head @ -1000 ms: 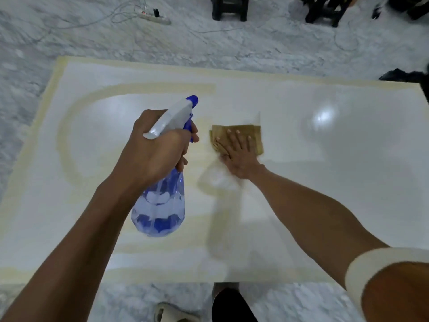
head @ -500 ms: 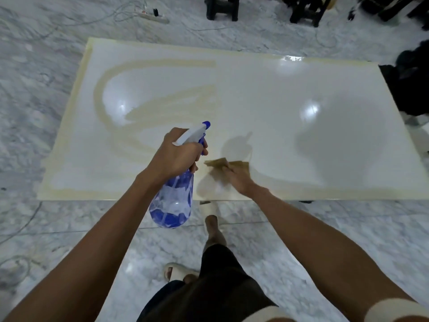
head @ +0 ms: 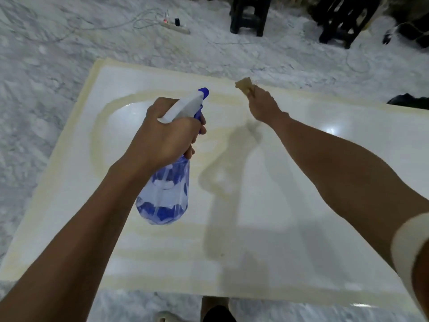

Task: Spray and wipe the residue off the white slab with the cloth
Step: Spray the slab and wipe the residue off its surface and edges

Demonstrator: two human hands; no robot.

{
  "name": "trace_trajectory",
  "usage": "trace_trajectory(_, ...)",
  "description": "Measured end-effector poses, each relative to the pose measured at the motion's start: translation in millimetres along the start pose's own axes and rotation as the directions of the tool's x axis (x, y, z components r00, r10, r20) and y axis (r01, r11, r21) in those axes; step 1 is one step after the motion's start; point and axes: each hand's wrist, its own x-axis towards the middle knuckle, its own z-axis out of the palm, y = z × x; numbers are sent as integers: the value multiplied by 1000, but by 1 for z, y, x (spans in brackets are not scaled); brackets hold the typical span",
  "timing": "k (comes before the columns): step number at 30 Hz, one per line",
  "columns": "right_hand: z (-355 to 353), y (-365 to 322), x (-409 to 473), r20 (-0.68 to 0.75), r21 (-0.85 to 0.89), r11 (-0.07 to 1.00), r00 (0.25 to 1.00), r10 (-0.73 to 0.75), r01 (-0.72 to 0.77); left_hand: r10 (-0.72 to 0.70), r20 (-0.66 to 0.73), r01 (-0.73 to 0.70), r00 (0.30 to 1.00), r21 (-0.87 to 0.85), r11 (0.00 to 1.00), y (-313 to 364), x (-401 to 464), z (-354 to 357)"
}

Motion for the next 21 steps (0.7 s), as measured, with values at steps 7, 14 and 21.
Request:
trace_trajectory(7, 105, 47, 67, 207, -475, 877, 978, 29, 75, -35, -77, 37, 996, 21, 999, -24, 59, 2)
trace_trajectory(14, 127, 47, -58, 261, -448, 884, 965, -12, 132, -72, -9, 72, 997, 25, 997, -39, 8, 8)
trace_trajectory(21, 175, 47, -278, 372, -350, 894, 917, -142, 280, -130, 54, 129, 990, 12, 992, -61, -108, 10)
